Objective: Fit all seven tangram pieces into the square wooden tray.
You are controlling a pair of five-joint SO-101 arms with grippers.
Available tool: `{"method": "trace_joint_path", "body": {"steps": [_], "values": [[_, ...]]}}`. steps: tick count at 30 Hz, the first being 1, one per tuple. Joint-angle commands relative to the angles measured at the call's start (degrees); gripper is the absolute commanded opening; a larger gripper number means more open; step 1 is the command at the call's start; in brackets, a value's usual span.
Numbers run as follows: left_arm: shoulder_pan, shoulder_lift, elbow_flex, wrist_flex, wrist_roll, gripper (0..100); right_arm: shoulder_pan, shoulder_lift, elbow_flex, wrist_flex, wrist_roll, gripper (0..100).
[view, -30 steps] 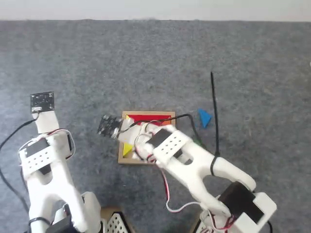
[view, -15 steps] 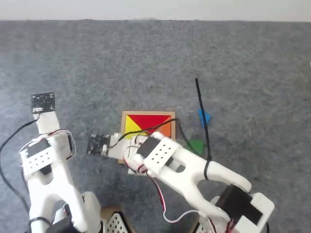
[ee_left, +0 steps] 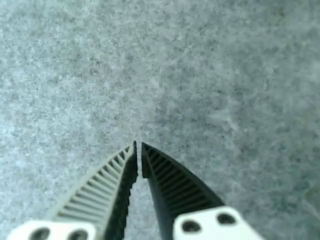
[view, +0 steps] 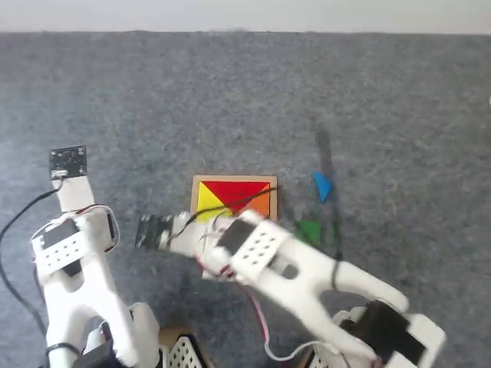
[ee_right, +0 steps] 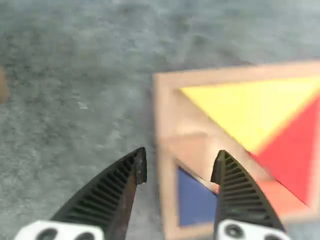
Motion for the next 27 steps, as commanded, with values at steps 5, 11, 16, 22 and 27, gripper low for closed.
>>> {"method": "trace_joint_path", "body": {"steps": [5, 11, 16, 22, 27], "values": [[-0.3, -0.2, -0.7, -1.4, 0.4, 2, 6.9, -11.7, 2.9, 2.2, 4.2, 9.9], [-0.3, -0.2, -0.7, -1.4, 0.4, 2, 4.6, -1.8, 7.2, -5.0, 6.3, 10.5], [-0.3, -0.2, -0.7, -1.4, 0.4, 2, 4.4, 7.9, 2.8, -7.7, 6.0, 10.4], [-0.3, -0.2, -0.7, -1.4, 0.4, 2, 0.5, 10.8, -3.1, -8.0, 0.1, 10.4], [-0.3, -0.2, -0.7, -1.4, 0.4, 2, -1.0, 11.0, -4.4, -7.9, -2.4, 10.4]]}}
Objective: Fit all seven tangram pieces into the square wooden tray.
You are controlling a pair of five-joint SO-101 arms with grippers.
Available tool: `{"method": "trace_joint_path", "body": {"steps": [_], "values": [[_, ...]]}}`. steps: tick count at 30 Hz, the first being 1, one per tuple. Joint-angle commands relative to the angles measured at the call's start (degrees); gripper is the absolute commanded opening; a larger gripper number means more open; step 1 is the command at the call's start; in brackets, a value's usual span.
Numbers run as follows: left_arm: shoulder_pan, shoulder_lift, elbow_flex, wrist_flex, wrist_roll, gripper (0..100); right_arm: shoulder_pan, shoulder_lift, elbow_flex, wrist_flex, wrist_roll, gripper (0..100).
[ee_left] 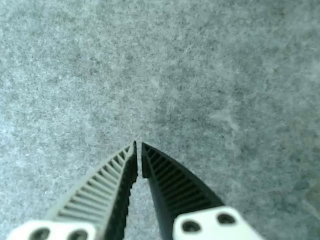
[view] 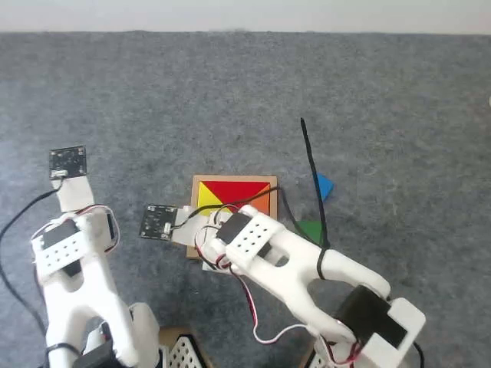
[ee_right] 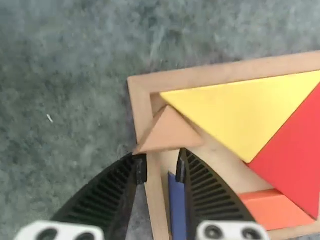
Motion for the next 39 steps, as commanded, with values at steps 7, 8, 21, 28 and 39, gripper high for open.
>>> {"method": "trace_joint_path", "body": {"steps": [7, 8, 21, 28, 39], "values": [[-0.3, -0.2, -0.7, -1.4, 0.4, 2, -0.5, -1.0, -4.3, 2.3, -3.0, 6.7], [-0.3, -0.2, -0.7, -1.4, 0.4, 2, -0.3, -1.0, -5.2, 4.1, -2.8, 5.6], [-0.6, -0.2, -0.7, -1.4, 0.5, 2, 0.7, -1.1, -4.0, 8.5, 6.6, 14.7], [-0.4, -0.2, -0.7, -1.4, 0.5, 2, -1.5, -3.3, -0.7, 6.9, 9.1, 20.5], [-0.4, -0.2, -0.7, -1.4, 0.4, 2, -0.4, -7.1, 3.8, -3.7, 10.4, 20.6]]}}
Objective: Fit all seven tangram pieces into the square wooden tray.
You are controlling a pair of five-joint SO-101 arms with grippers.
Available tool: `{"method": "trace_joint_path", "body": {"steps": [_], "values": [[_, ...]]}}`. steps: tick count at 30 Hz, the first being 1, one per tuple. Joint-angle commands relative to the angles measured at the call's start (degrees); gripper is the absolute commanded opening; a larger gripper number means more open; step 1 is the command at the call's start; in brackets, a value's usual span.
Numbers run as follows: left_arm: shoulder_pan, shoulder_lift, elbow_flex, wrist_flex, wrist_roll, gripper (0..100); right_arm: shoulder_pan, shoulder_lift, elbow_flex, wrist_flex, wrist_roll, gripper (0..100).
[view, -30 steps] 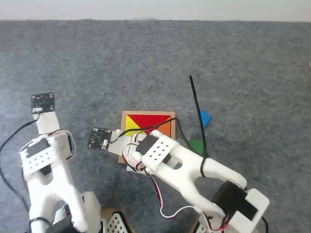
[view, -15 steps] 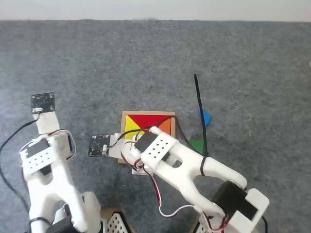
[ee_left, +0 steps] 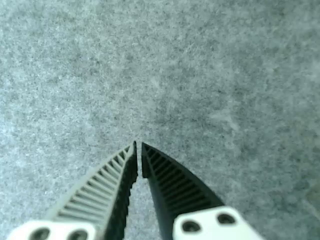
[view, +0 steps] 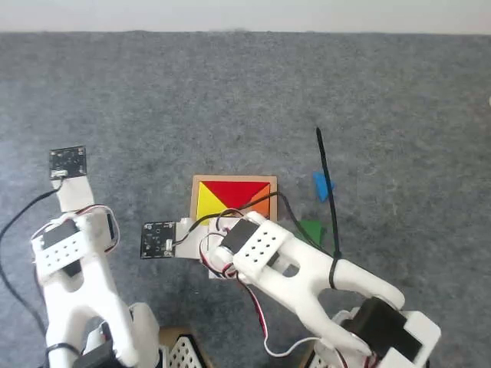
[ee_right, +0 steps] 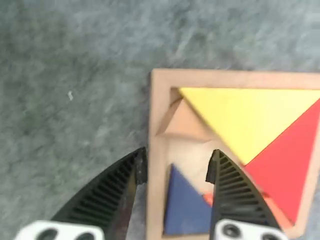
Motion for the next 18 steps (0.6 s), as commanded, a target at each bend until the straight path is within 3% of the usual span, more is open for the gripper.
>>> {"method": "trace_joint_path", "body": {"steps": [1, 9, 18], "values": [[-0.3, -0.2, -0.7, -1.4, 0.4, 2, 0.6, 0.0, -0.4, -3.6, 1.5, 20.6], [-0.2, -0.2, -0.7, -1.4, 0.4, 2, 0.8, 1.2, -0.1, -4.3, 7.2, 20.3], [1.9, -0.8, -0.6, -1.5, 0.4, 2, 0.6, 1.3, -0.1, -4.4, 8.8, 20.1]]}}
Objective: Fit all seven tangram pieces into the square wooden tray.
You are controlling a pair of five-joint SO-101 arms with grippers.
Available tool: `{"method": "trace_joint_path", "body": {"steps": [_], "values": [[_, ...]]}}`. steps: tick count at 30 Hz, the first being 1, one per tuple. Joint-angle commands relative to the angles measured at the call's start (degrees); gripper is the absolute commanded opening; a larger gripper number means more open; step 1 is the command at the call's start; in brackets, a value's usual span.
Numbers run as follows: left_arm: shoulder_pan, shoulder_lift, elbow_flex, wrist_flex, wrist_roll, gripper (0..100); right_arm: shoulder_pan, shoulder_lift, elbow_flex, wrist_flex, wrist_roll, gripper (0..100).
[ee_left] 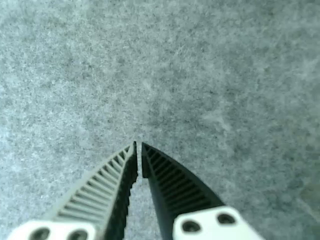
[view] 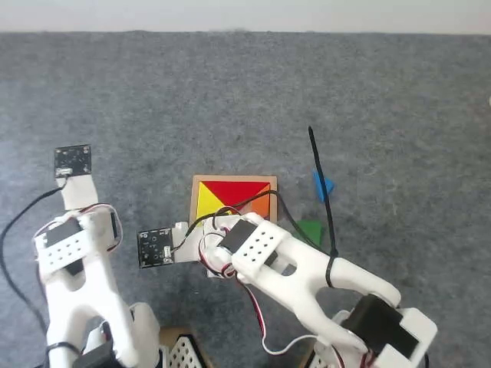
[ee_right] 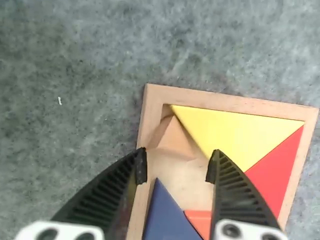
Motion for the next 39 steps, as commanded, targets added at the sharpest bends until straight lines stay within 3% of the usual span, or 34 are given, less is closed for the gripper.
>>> {"method": "trace_joint_path", "body": {"steps": [1, 8, 14, 22, 27, 39], "values": [[0.5, -1.8, 0.0, -1.5, 0.4, 2, 0.6, -0.2, -0.4, -1.0, 2.3, 20.1], [1.8, -24.5, 12.4, -3.9, 0.5, 2, 0.0, -0.2, -0.4, -1.0, 2.5, 20.1], [2.5, -39.1, 17.5, 0.4, 0.5, 2, -0.1, 2.4, -0.5, -2.4, 2.5, 19.0], [2.5, -37.4, 17.1, -0.1, 0.5, 2, -0.2, 6.2, -3.2, -4.0, 0.4, 12.1], [2.1, -34.2, 15.8, -1.1, 0.5, 2, 2.2, 6.2, -6.2, -3.1, -5.0, 0.2], [2.1, -20.4, 10.0, -2.6, 0.9, 2, 8.2, -5.6, -8.5, 10.9, -10.1, 0.7]]}}
